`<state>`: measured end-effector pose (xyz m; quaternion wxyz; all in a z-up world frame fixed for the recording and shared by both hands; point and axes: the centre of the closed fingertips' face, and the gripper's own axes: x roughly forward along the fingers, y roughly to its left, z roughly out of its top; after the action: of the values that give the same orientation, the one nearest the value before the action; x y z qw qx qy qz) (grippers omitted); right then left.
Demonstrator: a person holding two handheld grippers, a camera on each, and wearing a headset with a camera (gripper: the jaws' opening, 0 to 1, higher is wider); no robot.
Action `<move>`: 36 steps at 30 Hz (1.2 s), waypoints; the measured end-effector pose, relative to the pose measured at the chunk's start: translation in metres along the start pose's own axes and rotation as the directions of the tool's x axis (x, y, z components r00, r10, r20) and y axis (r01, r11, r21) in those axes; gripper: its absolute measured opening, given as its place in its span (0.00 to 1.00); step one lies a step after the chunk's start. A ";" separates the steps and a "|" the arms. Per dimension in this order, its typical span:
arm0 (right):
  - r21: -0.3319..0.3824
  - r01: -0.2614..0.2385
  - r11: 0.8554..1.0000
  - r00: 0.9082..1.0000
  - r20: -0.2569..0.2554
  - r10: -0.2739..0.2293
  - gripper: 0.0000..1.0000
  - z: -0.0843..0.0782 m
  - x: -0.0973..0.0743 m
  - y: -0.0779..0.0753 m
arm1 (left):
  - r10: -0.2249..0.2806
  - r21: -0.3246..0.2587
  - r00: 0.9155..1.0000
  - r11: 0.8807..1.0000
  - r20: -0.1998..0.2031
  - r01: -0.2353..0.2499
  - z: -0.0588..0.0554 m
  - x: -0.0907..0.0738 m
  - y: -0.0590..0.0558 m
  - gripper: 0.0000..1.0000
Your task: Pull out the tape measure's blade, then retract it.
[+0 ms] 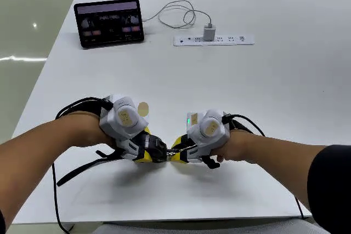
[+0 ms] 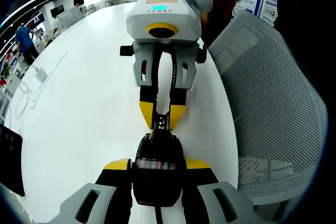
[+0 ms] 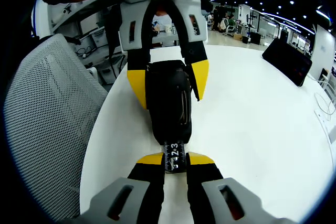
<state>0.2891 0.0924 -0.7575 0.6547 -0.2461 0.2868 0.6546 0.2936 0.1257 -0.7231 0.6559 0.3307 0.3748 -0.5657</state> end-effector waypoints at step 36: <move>-0.004 0.017 1.000 0.999 -0.035 -0.018 0.11 -0.019 -0.019 -0.004 | 0.009 -0.022 1.000 1.000 0.008 -0.009 0.000 0.001 0.001 0.32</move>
<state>0.2928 0.0656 -0.7585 0.6548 -0.2614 0.2949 0.6450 0.2952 0.1252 -0.7238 0.6635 0.3228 0.3767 -0.5601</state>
